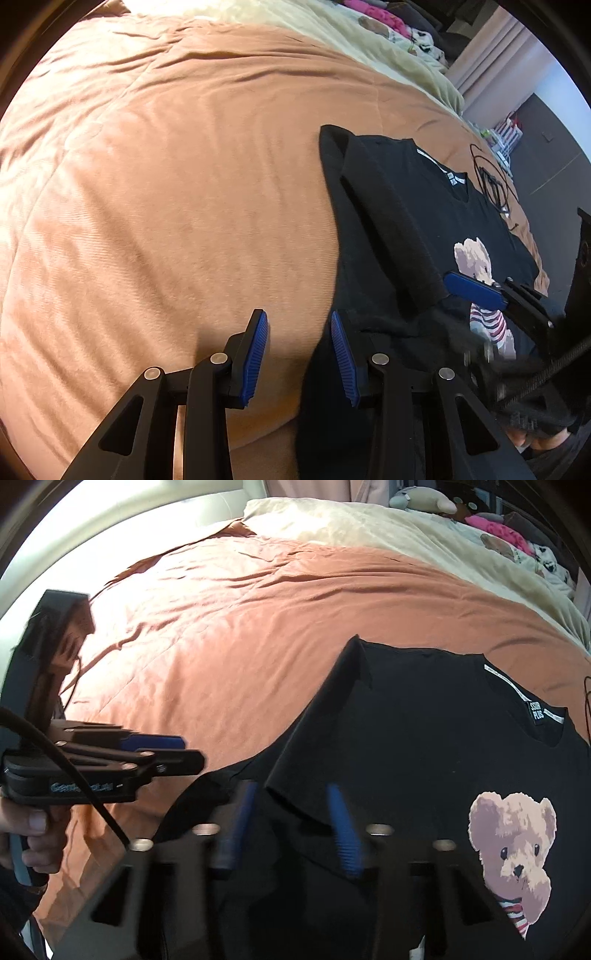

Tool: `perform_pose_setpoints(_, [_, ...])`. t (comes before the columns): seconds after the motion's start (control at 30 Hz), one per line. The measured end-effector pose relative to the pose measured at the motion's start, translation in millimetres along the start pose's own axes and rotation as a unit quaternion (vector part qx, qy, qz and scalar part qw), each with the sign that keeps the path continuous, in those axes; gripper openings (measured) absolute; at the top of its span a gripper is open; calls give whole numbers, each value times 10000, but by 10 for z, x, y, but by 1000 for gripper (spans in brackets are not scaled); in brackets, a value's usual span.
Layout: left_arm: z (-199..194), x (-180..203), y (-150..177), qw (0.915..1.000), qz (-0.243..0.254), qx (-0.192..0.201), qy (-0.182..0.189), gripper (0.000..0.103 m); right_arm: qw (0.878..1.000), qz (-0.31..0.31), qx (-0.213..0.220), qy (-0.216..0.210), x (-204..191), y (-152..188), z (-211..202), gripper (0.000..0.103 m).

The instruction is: Fold small clothes

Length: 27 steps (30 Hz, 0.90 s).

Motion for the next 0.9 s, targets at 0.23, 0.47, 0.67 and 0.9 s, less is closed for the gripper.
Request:
perform_pose_setpoints(0.23, [-109, 77, -27, 9998, 54, 151, 140, 38, 9983, 400, 322, 276, 321, -162, -259, 1])
perform_pose_setpoints(0.47, [-103, 253, -77, 9989, 355, 247, 190, 38, 9951, 732, 477, 473, 655, -259, -410, 1])
perform_pose_setpoints(0.67, [73, 259, -77, 9991, 401, 69, 90, 38, 9909, 960, 586, 743, 903, -411, -327, 1])
perform_pose_setpoints(0.9, [234, 259, -17, 9987, 469, -172, -76, 38, 9787, 1639, 387, 1176, 1192, -470, -104, 6])
Point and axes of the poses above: each gripper's, at about its wrist camera, not at the fingertips, and z roughly the way its jaws point, x to its right, y to its underside, the point moved 6 cm from there along z, roughly the way its jaws point, and after that the axes turned 10 degrees about z, right-handed, at the moved point
